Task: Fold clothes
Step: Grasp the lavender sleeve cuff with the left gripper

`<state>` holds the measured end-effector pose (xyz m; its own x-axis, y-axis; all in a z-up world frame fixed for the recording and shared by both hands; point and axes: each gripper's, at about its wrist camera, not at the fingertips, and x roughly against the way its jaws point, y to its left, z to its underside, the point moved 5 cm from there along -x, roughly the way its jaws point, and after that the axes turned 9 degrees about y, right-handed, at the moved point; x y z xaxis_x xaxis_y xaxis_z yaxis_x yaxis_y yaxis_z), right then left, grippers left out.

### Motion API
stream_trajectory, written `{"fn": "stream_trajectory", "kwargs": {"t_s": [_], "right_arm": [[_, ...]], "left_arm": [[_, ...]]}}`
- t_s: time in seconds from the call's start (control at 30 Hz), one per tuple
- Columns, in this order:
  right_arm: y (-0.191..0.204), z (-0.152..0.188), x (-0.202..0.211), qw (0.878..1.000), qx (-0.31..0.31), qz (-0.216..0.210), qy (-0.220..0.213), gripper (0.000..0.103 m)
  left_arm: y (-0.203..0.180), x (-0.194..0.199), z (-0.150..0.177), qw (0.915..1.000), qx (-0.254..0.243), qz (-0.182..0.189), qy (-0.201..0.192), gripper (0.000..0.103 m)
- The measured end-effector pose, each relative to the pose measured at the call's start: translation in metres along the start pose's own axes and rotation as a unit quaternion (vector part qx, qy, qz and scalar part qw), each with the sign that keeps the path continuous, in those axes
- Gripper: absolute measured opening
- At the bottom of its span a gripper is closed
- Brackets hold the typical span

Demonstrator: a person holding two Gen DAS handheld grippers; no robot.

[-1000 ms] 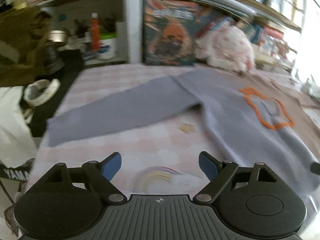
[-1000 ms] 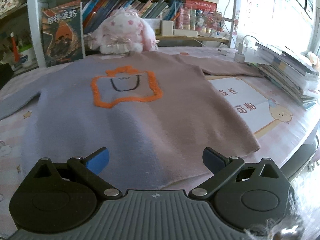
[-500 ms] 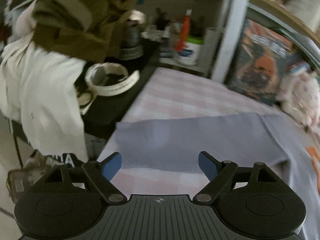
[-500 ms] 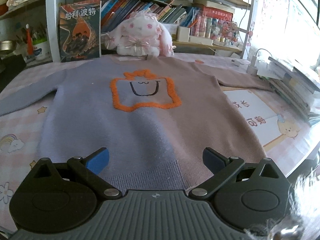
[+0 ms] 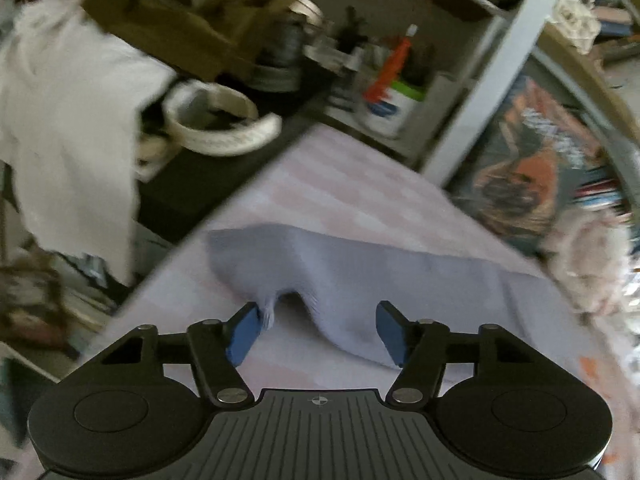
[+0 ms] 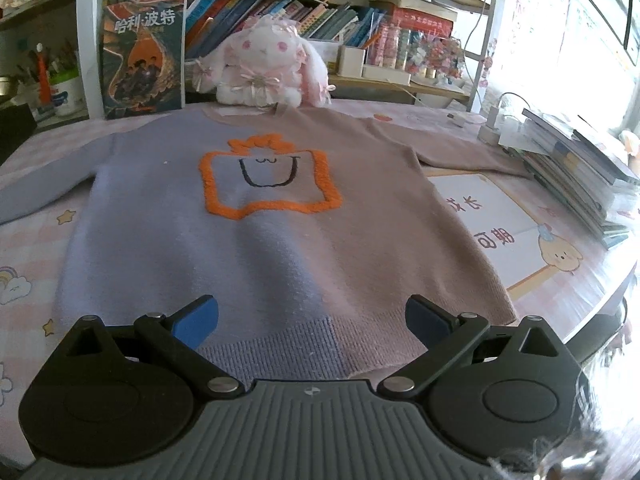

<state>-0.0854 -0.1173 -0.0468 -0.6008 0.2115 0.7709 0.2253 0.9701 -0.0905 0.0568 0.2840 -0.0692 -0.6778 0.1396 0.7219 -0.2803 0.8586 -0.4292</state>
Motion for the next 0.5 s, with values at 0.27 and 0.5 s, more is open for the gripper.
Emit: {"fn": "stream_trajectory", "kwargs": {"t_s": [0.27,0.5], "right_arm": [[-0.002,0.003,0.001,1.000,0.000,0.002,-0.001,0.101],[-0.010,0.004,0.000,1.000,-0.013,0.008,0.005,0.101]], "left_arm": [[0.011,-0.004,-0.006,0.9980,0.058,0.024,-0.006,0.056],[0.028,-0.007,-0.014,0.9928,0.114,0.030,-0.017,0.035]]}}
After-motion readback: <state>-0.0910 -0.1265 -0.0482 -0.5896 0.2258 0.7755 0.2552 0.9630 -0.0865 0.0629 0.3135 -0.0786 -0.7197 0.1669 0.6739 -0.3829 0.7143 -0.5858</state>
